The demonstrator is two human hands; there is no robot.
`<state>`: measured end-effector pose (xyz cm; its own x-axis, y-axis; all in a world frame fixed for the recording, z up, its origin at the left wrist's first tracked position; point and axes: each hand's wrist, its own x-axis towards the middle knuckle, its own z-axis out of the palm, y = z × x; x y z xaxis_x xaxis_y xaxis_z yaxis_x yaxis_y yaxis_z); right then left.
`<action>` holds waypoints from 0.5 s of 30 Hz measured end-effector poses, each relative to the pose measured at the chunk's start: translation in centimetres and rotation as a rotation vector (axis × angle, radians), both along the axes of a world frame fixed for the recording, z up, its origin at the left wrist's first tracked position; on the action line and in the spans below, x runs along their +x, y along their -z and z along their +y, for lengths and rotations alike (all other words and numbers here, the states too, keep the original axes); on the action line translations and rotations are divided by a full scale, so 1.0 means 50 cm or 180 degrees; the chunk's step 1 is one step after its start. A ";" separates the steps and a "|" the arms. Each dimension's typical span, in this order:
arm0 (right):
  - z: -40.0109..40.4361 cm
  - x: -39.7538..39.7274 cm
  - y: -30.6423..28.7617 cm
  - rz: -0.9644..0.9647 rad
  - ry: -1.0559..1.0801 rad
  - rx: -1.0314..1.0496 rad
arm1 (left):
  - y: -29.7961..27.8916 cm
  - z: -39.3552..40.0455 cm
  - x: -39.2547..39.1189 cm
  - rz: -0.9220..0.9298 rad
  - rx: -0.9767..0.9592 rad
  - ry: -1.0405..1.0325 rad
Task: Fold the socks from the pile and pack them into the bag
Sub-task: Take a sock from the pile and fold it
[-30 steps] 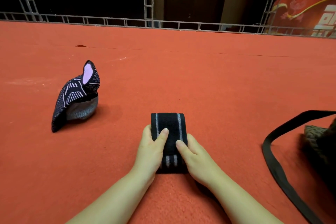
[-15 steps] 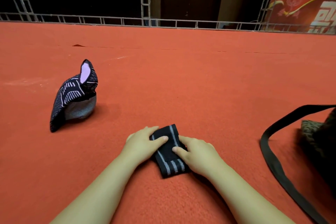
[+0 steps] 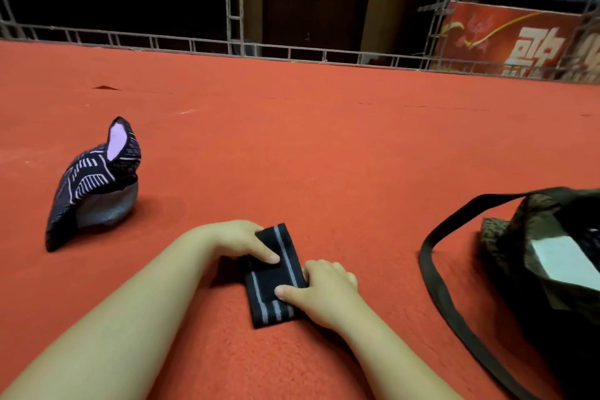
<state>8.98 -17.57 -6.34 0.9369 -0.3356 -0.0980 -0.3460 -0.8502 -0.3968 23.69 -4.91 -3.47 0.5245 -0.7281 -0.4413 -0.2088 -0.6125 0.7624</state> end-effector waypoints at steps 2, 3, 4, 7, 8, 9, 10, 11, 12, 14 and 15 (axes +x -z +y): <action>-0.007 -0.011 0.002 -0.0294 -0.0097 0.0399 | 0.008 0.019 -0.012 0.0453 -0.0613 -0.0266; -0.011 -0.018 0.004 -0.0431 -0.0121 0.0764 | 0.012 0.030 -0.026 0.0572 -0.0871 -0.0417; -0.016 -0.024 0.003 -0.0586 -0.0109 0.1169 | 0.017 0.036 -0.042 0.0654 -0.1088 -0.0598; -0.010 -0.041 0.006 -0.1262 0.0333 0.2182 | 0.035 0.041 -0.094 0.0739 -0.1631 -0.1229; -0.009 -0.055 0.003 -0.1506 0.0602 0.2662 | 0.032 0.031 -0.120 0.0727 -0.1802 -0.1455; -0.008 -0.066 -0.003 -0.1697 0.0850 0.3213 | 0.029 0.019 -0.141 0.0740 -0.1982 -0.1709; -0.011 -0.080 -0.008 -0.1797 0.1042 0.3652 | 0.022 0.001 -0.166 0.0770 -0.2157 -0.1913; -0.016 -0.100 -0.017 -0.1845 0.1133 0.3916 | 0.012 -0.020 -0.192 0.0786 -0.2270 -0.2063; -0.020 -0.120 -0.025 -0.1828 0.1130 0.3998 | 0.001 -0.040 -0.214 0.0777 -0.2345 -0.2177; -0.047 -0.176 -0.056 -0.1824 0.1013 0.3869 | -0.035 -0.086 -0.268 0.0718 -0.2398 -0.2273; -0.060 -0.196 -0.071 -0.1841 0.0955 0.3728 | -0.049 -0.105 -0.285 0.0664 -0.2392 -0.2295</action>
